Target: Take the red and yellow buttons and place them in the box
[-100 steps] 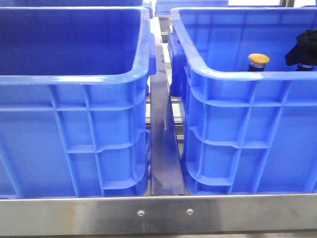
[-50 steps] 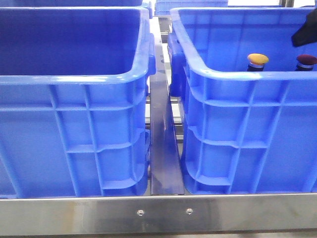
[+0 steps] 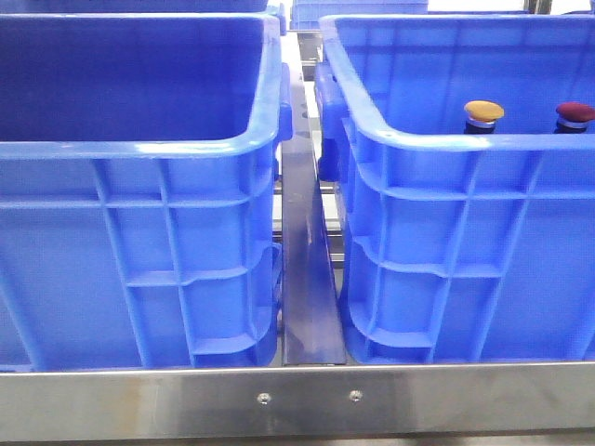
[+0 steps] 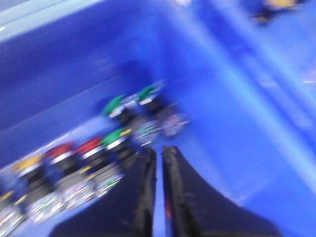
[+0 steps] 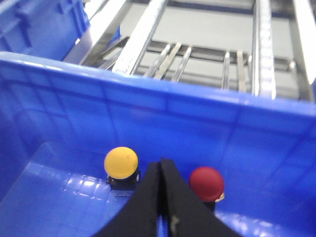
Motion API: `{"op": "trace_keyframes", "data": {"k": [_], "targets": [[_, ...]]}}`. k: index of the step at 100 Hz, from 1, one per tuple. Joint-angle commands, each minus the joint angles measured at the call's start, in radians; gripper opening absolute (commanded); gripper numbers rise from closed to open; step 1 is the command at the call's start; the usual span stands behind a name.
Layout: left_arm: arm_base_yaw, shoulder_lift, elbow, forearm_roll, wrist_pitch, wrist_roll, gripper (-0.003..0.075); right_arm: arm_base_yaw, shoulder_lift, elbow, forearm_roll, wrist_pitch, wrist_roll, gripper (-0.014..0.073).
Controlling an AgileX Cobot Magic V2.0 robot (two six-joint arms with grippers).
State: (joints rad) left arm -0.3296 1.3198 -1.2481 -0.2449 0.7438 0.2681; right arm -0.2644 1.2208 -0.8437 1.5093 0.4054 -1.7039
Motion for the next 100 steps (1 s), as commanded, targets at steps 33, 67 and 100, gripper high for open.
{"op": "trace_keyframes", "data": {"k": [33, 67, 100], "targets": [[0.136, -0.278, 0.233, 0.101, -0.240, -0.169, -0.0020, 0.030, -0.203, -0.004, -0.267, 0.009, -0.002, -0.0094], [0.184, -0.536, 0.445, 0.290, -0.302, -0.412, -0.0020, 0.297, -0.410, 0.190, -0.270, -0.432, -0.002, -0.0094], [0.247, -0.770, 0.629, 0.344, -0.440, -0.447, -0.0020, 0.335, -0.662, 0.360, -0.112, -0.405, -0.002, -0.0094]]}}
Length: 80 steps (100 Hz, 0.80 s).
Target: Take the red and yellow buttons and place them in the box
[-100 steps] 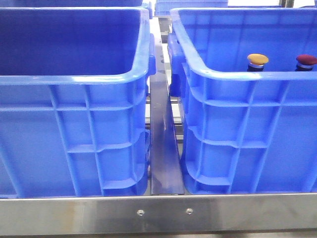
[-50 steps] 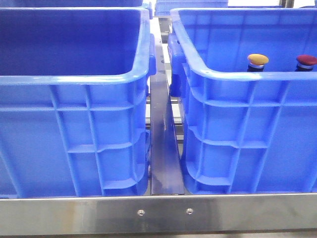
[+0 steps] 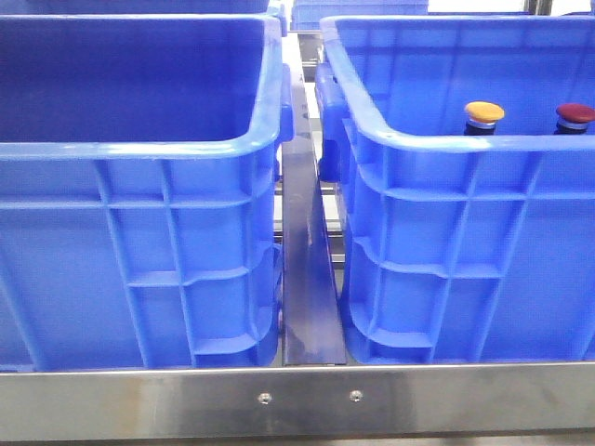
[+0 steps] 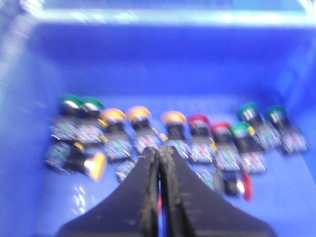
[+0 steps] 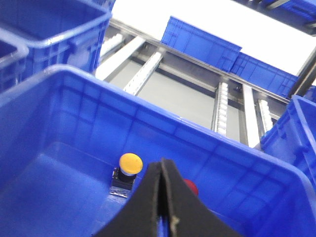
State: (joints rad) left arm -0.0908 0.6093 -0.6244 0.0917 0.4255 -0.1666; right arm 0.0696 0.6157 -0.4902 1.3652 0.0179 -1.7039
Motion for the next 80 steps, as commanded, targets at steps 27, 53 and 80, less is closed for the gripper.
{"op": "trace_keyframes", "data": {"k": [27, 53, 80], "targets": [[0.009, -0.276, 0.114, 0.009, -0.159, -0.012, -0.0020, 0.001, -0.265, 0.111, 0.121, -0.024, -0.002, -0.0094], [0.009, -0.407, 0.185, 0.013, -0.148, -0.012, -0.0020, 0.001, -0.402, 0.166, 0.173, -0.035, -0.002, -0.0094], [0.009, -0.415, 0.186, 0.009, -0.138, -0.012, -0.0020, 0.001, -0.406, 0.167, 0.263, -0.033, -0.002, -0.0094]]}}
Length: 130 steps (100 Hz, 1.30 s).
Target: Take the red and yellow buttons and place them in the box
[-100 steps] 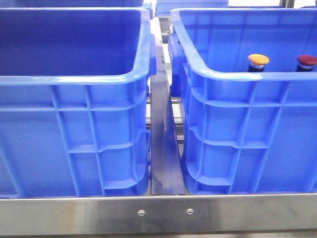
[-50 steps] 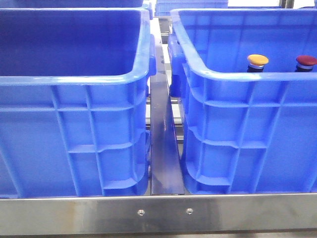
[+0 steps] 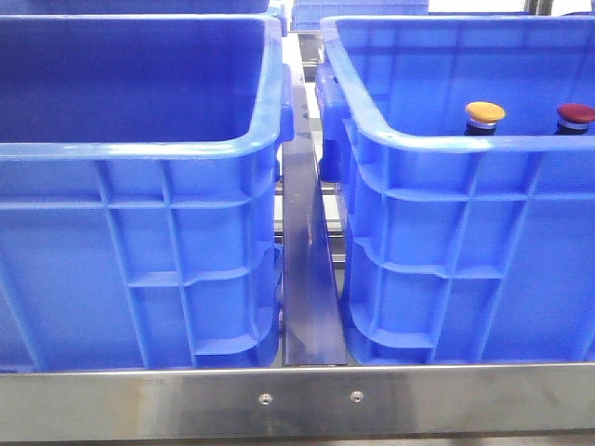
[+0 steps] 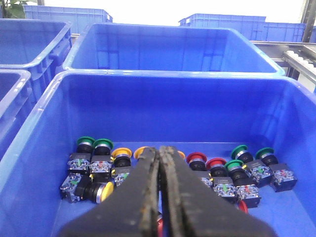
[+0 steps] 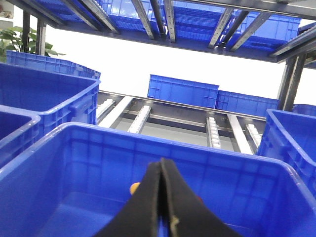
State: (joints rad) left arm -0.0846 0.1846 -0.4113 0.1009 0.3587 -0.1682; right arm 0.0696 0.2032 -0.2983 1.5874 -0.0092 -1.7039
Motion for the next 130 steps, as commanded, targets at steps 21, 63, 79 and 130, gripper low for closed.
{"op": "trace_keyframes", "data": {"k": [21, 63, 79, 130], "targets": [[0.003, 0.010, -0.027, -0.001, -0.072, -0.010, -0.0020, 0.001, 0.006, -0.025, 0.070, -0.006, -0.002, -0.0094], [0.003, 0.010, -0.027, -0.002, -0.072, -0.010, -0.0020, 0.001, 0.006, -0.025, 0.070, -0.006, -0.002, -0.0094], [0.010, 0.010, -0.004, -0.002, -0.089, -0.010, -0.0020, 0.001, 0.006, -0.025, 0.070, -0.007, -0.002, -0.0094], [0.135, -0.149, 0.397, -0.111, -0.408, 0.181, -0.0020, 0.001, 0.006, -0.025, 0.070, -0.007, -0.002, -0.0094]]}}
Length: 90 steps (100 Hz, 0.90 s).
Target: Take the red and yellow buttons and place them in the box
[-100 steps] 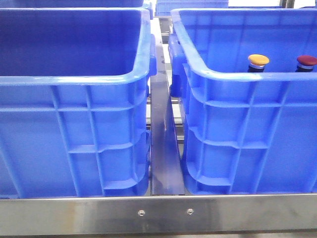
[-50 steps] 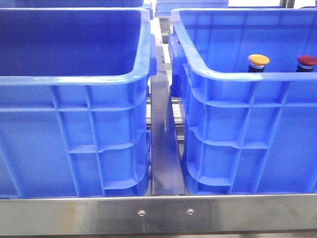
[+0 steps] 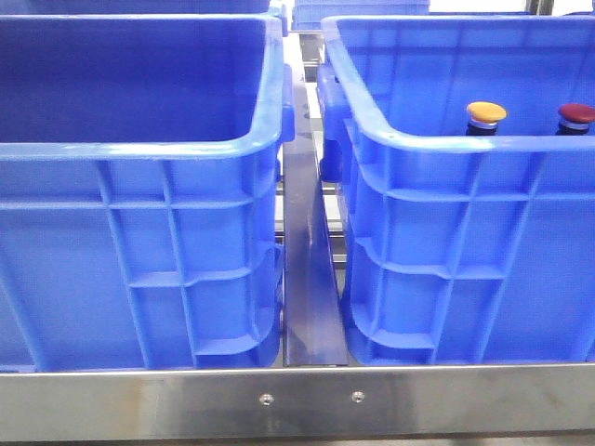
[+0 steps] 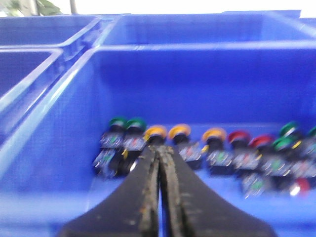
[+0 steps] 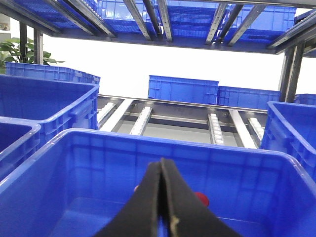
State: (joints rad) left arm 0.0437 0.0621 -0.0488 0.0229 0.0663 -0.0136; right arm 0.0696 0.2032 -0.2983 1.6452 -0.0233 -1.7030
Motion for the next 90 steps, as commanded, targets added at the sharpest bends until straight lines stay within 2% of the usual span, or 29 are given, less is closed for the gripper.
{"op": "trace_keyframes", "data": {"k": [1, 4, 10, 17, 90], "targets": [[0.007, -0.031, 0.049, -0.034, -0.116, 0.026, -0.0020, 0.001, 0.006, -0.025, 0.012, 0.007, -0.003, -0.0094], [0.007, -0.055, 0.073, -0.034, -0.108, 0.020, -0.0020, 0.001, 0.006, -0.025, 0.012, 0.007, -0.003, -0.0094], [0.007, -0.104, 0.063, -0.034, 0.030, 0.014, -0.0020, 0.001, 0.006, -0.025, 0.012, 0.007, -0.003, -0.0094], [0.007, -0.098, 0.068, -0.032, 0.049, 0.014, -0.0020, 0.001, 0.008, -0.025, 0.012, 0.008, -0.003, -0.0094], [0.007, -0.098, 0.068, -0.034, 0.052, 0.014, -0.0020, 0.001, 0.008, -0.025, 0.012, 0.008, -0.003, -0.0094]]}}
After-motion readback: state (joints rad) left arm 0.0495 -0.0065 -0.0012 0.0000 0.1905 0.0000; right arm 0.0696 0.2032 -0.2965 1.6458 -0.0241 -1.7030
